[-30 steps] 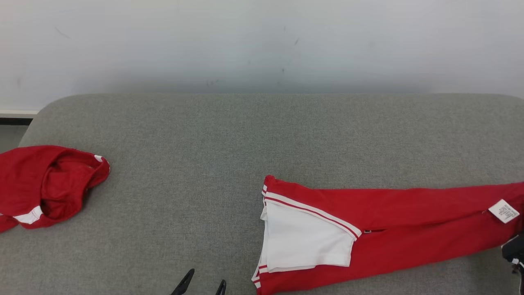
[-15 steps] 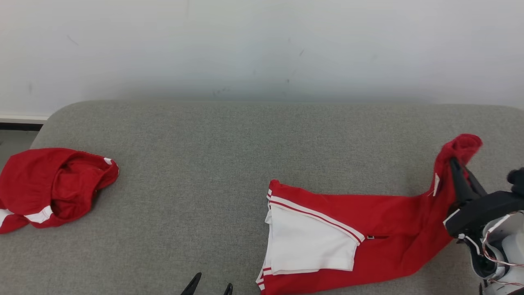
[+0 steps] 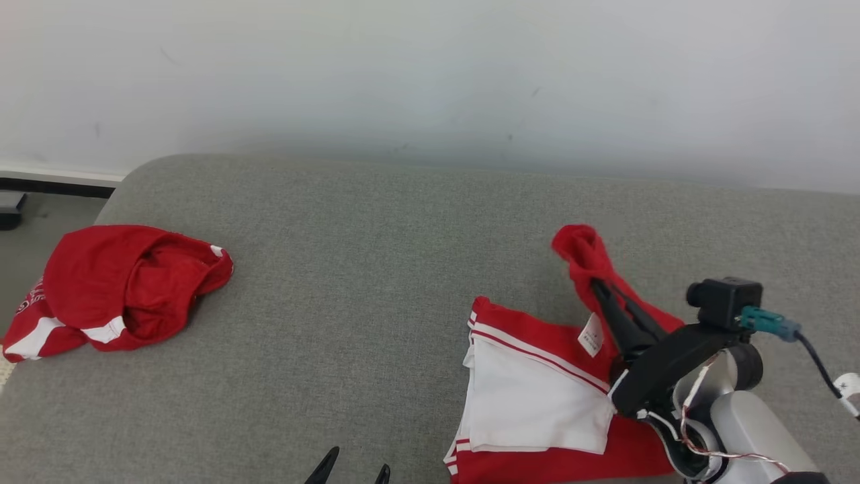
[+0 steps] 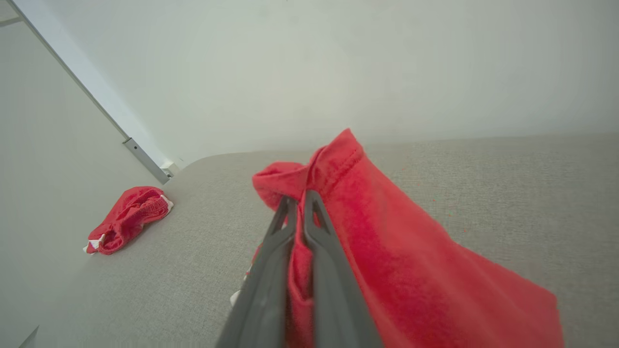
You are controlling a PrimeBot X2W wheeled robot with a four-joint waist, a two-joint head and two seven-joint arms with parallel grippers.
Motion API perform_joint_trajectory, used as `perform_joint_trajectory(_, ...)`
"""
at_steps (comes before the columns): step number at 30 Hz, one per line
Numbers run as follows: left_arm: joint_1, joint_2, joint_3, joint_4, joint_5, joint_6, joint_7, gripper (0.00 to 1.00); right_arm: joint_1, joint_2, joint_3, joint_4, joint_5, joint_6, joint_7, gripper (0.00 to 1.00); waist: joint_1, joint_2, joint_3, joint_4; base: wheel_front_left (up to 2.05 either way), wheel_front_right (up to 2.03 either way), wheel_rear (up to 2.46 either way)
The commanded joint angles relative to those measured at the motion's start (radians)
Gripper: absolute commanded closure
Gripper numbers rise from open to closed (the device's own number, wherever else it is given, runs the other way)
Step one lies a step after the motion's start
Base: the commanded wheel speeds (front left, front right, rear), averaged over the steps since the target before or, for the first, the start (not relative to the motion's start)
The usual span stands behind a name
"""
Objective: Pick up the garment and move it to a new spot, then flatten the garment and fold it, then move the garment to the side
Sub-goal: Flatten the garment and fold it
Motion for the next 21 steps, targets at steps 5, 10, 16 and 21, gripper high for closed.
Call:
perform_joint_trajectory(5, 0.000, -0.007, 0.006, 0.009, 0.009, -0.007, -0.005, 0.00, 0.007, 0.039, 0.058, 0.040, -0.029, 0.000, -0.021, 1.00, 0.0000, -0.0001, -0.003, 0.027, 0.00, 0.00, 0.00)
perform_joint_trajectory(10, 0.006, -0.012, 0.008, 0.011, 0.016, -0.016, -0.005, 0.00, 0.017, 0.069, 0.132, 0.095, -0.037, 0.000, -0.034, 1.00, 0.0000, -0.0001, -0.003, 0.050, 0.00, 0.00, 0.00)
perform_joint_trajectory(16, 0.013, -0.017, 0.014, 0.014, 0.023, -0.025, -0.005, 0.00, 0.026, 0.084, 0.231, 0.163, -0.037, 0.000, -0.037, 1.00, 0.0000, -0.0001, 0.002, 0.076, 0.00, 0.00, 0.00)
perform_joint_trajectory(21, 0.018, -0.021, 0.023, 0.014, 0.027, -0.031, -0.005, 0.00, 0.044, 0.087, 0.272, 0.189, -0.026, 0.000, -0.036, 1.00, 0.0000, -0.0001, 0.008, 0.082, 0.00, 0.00, 0.00)
